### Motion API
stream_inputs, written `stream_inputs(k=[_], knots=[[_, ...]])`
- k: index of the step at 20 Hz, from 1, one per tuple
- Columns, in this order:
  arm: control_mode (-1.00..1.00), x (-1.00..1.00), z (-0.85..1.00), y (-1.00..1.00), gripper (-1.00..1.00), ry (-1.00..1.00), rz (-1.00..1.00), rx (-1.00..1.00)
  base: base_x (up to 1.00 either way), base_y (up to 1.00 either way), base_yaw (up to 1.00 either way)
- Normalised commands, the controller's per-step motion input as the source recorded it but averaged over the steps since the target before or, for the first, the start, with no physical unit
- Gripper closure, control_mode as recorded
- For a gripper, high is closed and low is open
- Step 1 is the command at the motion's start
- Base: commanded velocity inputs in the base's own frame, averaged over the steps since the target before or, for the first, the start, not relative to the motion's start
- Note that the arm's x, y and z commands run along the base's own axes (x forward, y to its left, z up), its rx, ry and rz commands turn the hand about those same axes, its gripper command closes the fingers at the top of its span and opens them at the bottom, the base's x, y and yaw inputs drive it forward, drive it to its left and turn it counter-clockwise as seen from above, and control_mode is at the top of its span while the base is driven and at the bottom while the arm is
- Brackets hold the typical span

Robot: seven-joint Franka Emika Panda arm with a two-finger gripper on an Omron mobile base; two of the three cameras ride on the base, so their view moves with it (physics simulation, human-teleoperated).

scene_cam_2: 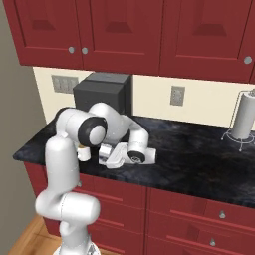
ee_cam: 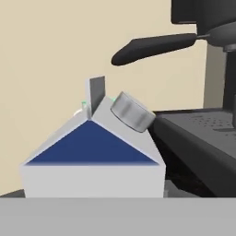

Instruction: Take a sugar cube from the saucer and place it inside the coffee. Then, grab milk from the fridge and place it next to the coffee on the counter to sweeten the coffee.

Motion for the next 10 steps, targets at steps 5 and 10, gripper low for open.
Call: stream_inputs(k=[5,10], knots=[[-1.0,0.0,-0.04,0.0,-1.0,0.0,0.0,0.0,0.0,0.0,0.0],[-1.0,0.0,0.0,0.0,-1.0,0.0,0.0,0.0,0.0,0.0,0.0]])
